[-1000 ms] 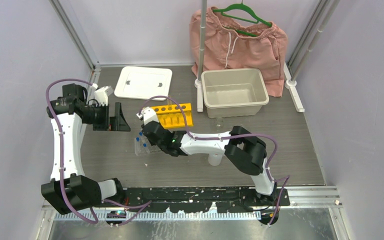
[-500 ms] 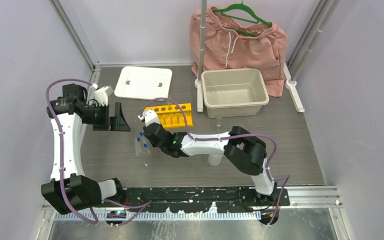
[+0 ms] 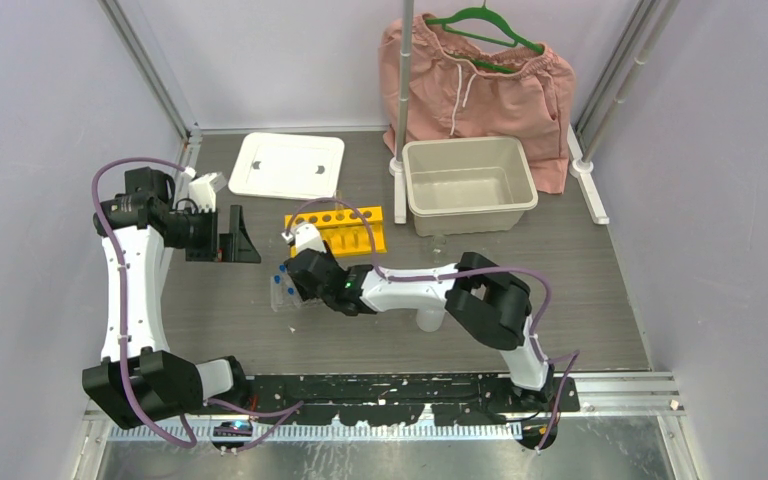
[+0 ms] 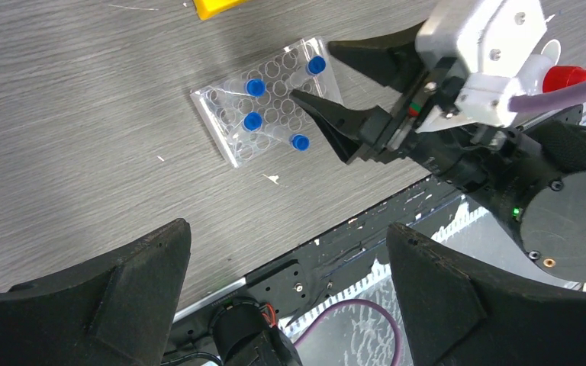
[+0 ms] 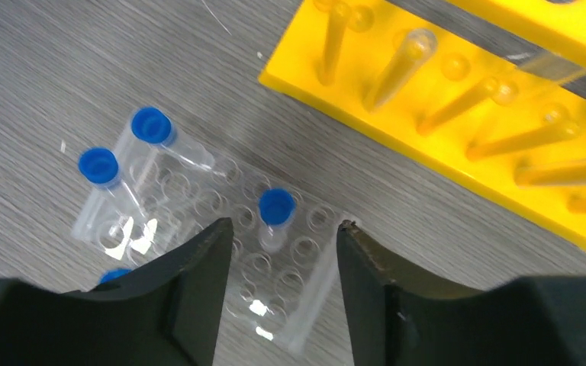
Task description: Organize the chemistry lab equipment
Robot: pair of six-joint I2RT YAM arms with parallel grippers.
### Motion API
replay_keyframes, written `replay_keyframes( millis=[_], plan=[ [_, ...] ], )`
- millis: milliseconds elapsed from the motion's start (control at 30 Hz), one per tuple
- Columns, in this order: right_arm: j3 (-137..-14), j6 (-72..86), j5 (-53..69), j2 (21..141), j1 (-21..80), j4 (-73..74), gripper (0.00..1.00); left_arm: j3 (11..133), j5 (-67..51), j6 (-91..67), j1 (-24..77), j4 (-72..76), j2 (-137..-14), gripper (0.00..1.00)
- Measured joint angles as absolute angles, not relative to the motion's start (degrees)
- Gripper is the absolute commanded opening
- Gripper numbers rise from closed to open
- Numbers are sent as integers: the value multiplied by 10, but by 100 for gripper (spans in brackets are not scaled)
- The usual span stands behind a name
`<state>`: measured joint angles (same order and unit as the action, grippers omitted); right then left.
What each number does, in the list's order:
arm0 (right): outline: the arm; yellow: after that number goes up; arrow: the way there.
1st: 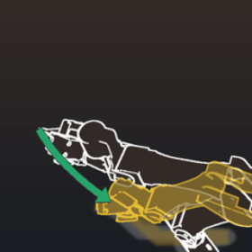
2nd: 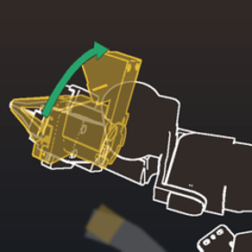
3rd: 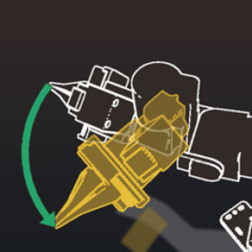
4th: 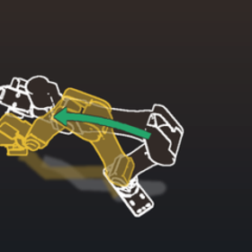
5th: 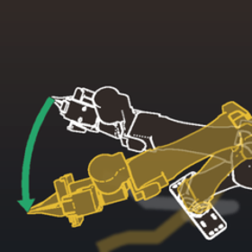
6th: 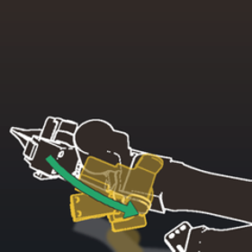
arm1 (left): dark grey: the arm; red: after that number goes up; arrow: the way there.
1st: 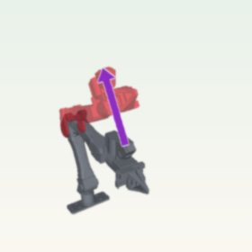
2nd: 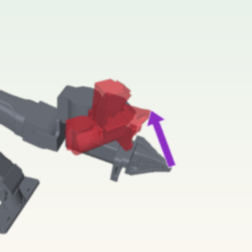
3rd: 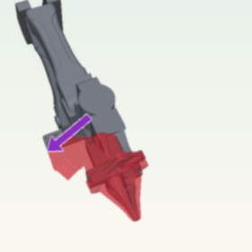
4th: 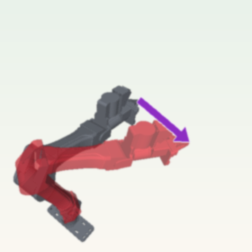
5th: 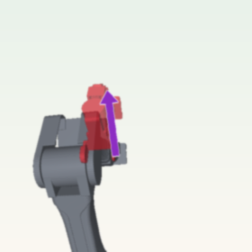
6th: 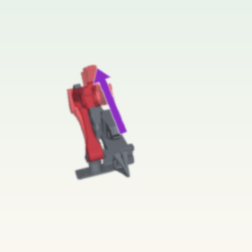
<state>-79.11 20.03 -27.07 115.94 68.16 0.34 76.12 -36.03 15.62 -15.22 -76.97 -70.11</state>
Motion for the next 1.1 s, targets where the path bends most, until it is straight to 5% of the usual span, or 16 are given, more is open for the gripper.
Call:
replay_keyframes(
  millis=[133, 267, 700, 1100],
  plan=[
    [-792, 219, -281, 1118, 681, 77, 82, 761, -360, 157, -152, -770, -699, 100],
    [-805, 244, -297, 1023, 675, 175, 83, 761, -361, 157, -152, -770, -695, 100],
    [-718, 386, -317, 679, 459, 520, 66, 768, -361, 159, -152, -771, -695, 100],
    [-637, 394, -251, 763, 315, 513, 53, 771, -360, 161, -152, -775, -700, 100]
  ],
)
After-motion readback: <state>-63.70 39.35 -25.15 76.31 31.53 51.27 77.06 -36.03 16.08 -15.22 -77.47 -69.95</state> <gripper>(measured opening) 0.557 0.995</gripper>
